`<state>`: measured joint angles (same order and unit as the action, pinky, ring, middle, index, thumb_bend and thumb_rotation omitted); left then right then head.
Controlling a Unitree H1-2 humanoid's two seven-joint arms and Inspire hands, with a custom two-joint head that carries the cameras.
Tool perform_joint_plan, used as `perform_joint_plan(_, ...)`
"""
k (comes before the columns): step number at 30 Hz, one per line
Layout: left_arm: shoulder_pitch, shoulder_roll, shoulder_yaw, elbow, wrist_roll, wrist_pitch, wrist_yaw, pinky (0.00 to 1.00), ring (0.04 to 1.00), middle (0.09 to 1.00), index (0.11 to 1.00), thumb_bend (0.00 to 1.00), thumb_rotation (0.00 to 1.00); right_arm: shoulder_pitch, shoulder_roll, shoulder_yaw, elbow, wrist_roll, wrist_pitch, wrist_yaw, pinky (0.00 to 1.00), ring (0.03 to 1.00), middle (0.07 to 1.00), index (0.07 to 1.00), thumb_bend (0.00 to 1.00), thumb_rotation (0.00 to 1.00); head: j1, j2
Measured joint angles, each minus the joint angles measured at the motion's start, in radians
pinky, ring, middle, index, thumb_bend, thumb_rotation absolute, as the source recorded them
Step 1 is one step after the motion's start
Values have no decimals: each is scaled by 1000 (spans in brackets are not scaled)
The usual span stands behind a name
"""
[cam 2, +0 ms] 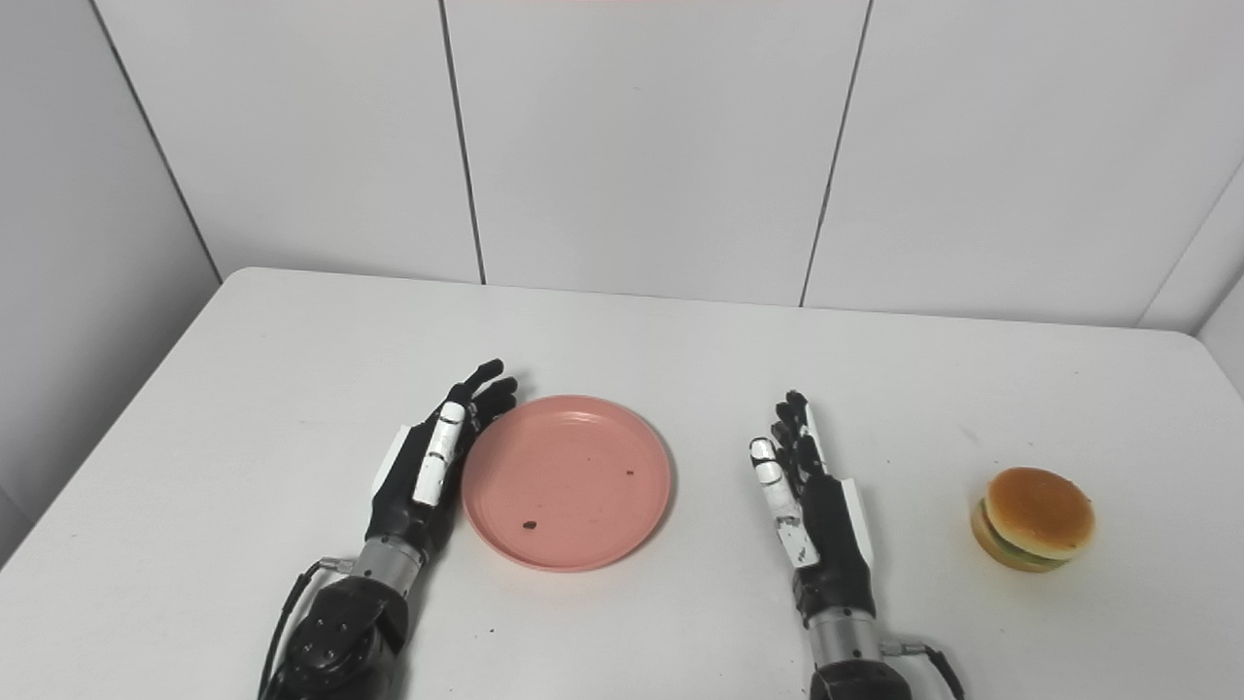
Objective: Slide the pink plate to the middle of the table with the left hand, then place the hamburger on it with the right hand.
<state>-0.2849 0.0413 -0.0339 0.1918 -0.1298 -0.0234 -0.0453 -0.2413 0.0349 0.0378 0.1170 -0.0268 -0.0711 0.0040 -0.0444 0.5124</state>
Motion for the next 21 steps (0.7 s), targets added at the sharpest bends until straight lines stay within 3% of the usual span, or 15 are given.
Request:
perform_joint_plan(13, 13, 12, -67, -21, 38, 7, -11, 908, 885, 876, 874, 484, 1000, 0, 15, 5, 0, -15, 0, -20, 990, 963, 972, 988, 578, 846, -41, 0)
perform_joint_plan(21, 20, 16, -98, -24, 46, 5, -20, 873, 874, 868, 862, 489, 1000, 0, 22, 13, 3, -28, 0, -22, 985, 978, 986, 1000, 558, 863, -57, -3)
